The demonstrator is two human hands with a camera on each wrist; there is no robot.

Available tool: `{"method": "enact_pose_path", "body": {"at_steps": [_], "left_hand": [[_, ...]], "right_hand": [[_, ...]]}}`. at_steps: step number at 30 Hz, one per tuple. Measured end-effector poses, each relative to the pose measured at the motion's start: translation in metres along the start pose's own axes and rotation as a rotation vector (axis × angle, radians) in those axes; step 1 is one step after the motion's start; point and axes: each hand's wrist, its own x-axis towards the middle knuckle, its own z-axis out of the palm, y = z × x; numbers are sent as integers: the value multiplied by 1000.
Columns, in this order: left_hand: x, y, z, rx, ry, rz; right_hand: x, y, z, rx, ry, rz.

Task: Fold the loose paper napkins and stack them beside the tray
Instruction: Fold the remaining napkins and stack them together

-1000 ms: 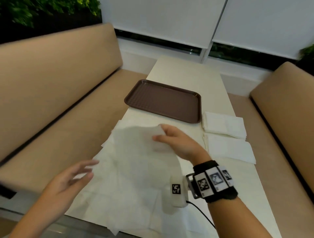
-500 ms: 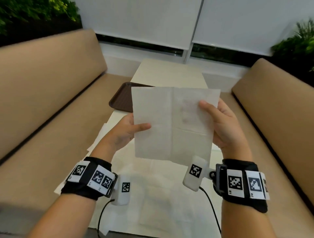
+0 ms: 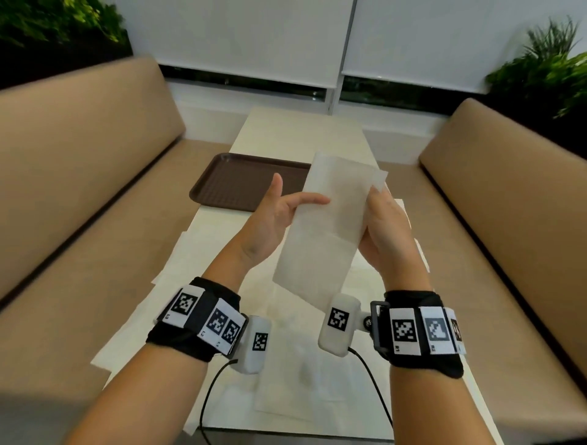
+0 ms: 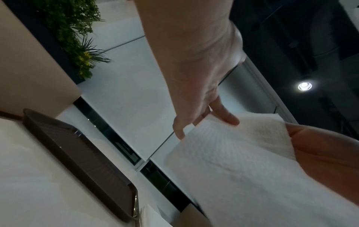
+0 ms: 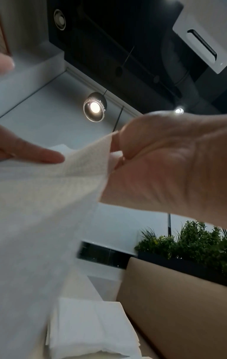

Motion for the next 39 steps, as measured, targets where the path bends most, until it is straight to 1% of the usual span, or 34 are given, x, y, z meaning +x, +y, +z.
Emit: {"method": "enact_pose_path", "body": {"at_steps": [3, 5, 7, 8, 10, 13, 15, 17, 20, 22, 25, 27, 28, 32, 35, 37, 39], "left_hand": [[0, 2, 2, 35, 70, -34], [-1, 4, 5, 164, 93, -7], [-4, 1, 4, 255, 63, 29], [-6, -3, 1, 259, 40, 21], [-12, -13, -4, 248, 19, -43], [-17, -34, -12, 317, 53, -143], [-14, -52, -14, 306, 120, -206], [-5, -67, -12, 245, 177, -270], [23, -78, -1, 135, 165, -320], [52, -82, 11, 122, 197, -305], [104, -98, 27, 161, 297, -279], [133, -119, 35, 191, 335, -305], [143, -130, 39, 227, 332, -331], [163, -167, 54, 496, 254, -421], [168, -184, 58, 598, 233, -479], [170, -191, 58, 680, 213, -551], [167, -193, 59, 839, 154, -614]], "right_hand": [[2, -1, -6, -58, 15, -24], [3, 2, -11, -214, 26, -101], [4, 6, -14, -319, 44, -200], [4, 8, -16, -320, 78, -244], [6, 12, -22, -301, 175, -298], [8, 24, -45, -343, 298, -287], [7, 39, -69, -437, 366, -230], [4, 56, -96, -492, 440, -103], [7, 72, -136, -510, 513, 23], [20, 68, -157, -521, 539, 51], [48, 53, -180, -583, 557, 91], [65, 49, -195, -665, 569, 140], [71, 49, -202, -712, 571, 172], [84, 65, -230, -929, 507, 339], [84, 76, -237, -996, 454, 441], [81, 82, -235, -1097, 370, 501], [77, 88, -232, -1252, 280, 565]]}}
